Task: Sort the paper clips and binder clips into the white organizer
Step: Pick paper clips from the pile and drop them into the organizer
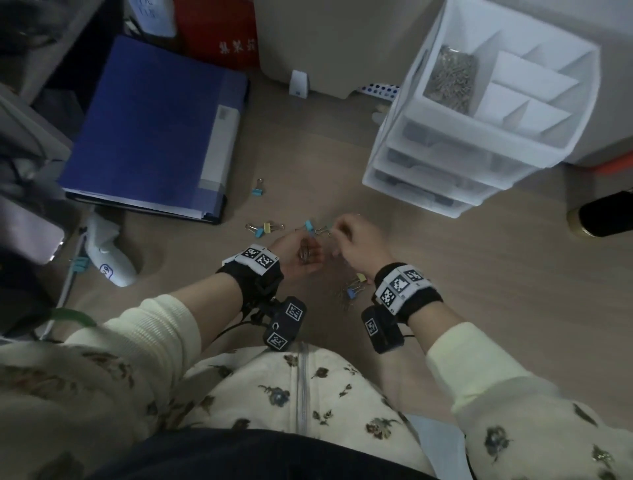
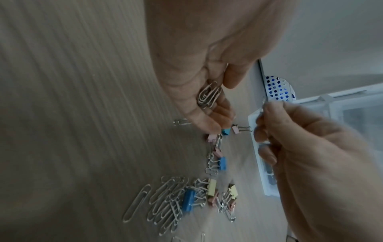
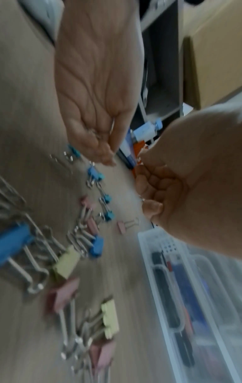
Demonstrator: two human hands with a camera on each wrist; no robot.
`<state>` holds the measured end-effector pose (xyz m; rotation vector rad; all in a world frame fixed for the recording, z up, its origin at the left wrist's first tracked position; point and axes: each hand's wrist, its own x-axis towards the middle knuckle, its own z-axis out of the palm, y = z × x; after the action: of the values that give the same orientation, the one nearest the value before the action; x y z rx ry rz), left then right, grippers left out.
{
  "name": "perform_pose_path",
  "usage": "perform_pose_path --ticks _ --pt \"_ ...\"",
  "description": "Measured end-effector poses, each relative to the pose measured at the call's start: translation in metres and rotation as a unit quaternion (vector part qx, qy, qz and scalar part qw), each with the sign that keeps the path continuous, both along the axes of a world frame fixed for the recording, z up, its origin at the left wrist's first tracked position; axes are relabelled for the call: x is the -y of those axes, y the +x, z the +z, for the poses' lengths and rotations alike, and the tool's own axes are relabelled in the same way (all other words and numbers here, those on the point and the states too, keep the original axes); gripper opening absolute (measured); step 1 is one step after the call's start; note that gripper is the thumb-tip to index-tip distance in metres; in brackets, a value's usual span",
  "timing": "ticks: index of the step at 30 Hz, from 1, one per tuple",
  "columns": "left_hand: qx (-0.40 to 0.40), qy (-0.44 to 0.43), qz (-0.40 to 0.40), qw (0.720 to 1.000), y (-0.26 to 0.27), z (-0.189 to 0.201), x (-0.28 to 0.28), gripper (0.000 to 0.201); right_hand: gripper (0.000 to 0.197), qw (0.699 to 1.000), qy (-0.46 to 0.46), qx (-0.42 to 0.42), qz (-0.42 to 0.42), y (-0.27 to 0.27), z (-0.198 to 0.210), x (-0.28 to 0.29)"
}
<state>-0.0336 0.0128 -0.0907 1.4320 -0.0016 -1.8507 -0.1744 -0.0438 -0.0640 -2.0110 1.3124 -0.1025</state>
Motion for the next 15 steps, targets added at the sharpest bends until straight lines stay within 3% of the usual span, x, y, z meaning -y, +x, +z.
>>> perform_pose_path --ticks 4,8,11,15 --pt "-0.009 -0.023 -0.003 1.000 -0.004 0.002 -0.010 0.024 0.014 0.996 0.004 0.044 0.076 0.008 0.002 -0.025" --pt "-0.014 -0.012 -0.021 1.000 0.001 0.004 -0.025 0.019 0.017 0.998 0.009 0.060 0.020 -0.004 -0.004 -0.033" --pt "0.027 0.025 -0.024 0.999 0.007 0.004 -0.036 0.029 0.015 0.999 0.000 0.033 -0.026 -0.014 -0.016 -0.034" --pt "0.058 0.067 -0.017 0.996 0.021 0.000 -0.051 0.029 0.020 0.998 0.011 -0.064 -0.001 -0.011 -0.030 -0.047"
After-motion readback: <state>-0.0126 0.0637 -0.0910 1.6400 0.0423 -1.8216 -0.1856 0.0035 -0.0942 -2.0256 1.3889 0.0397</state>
